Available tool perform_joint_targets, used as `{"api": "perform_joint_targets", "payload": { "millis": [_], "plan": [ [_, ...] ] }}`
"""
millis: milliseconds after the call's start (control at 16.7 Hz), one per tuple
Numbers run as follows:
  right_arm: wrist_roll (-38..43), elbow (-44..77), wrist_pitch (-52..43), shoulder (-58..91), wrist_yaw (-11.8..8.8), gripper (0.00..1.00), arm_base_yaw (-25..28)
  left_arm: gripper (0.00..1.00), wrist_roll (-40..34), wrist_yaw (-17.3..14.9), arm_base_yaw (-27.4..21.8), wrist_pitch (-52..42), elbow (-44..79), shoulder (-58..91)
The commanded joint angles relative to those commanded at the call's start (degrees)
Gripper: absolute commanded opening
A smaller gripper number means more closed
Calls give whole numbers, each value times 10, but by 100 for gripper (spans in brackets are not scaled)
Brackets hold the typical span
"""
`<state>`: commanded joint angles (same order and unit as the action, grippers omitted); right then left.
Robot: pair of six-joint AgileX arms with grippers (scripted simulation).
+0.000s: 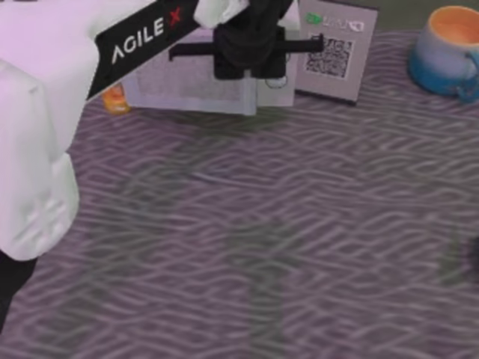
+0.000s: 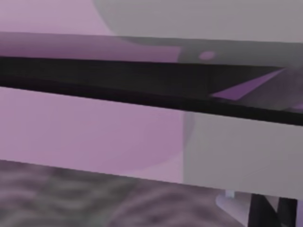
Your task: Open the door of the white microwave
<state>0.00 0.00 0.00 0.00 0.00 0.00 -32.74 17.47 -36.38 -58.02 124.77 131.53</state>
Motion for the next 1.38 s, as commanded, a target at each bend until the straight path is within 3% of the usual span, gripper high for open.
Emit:
{"api": "perform_joint_targets", "payload": {
  "millis": [1380],
  "plan": [
    [0, 0, 0, 0, 0, 100, 0, 0, 4, -4, -3, 7, -11, -3]
  ]
}}
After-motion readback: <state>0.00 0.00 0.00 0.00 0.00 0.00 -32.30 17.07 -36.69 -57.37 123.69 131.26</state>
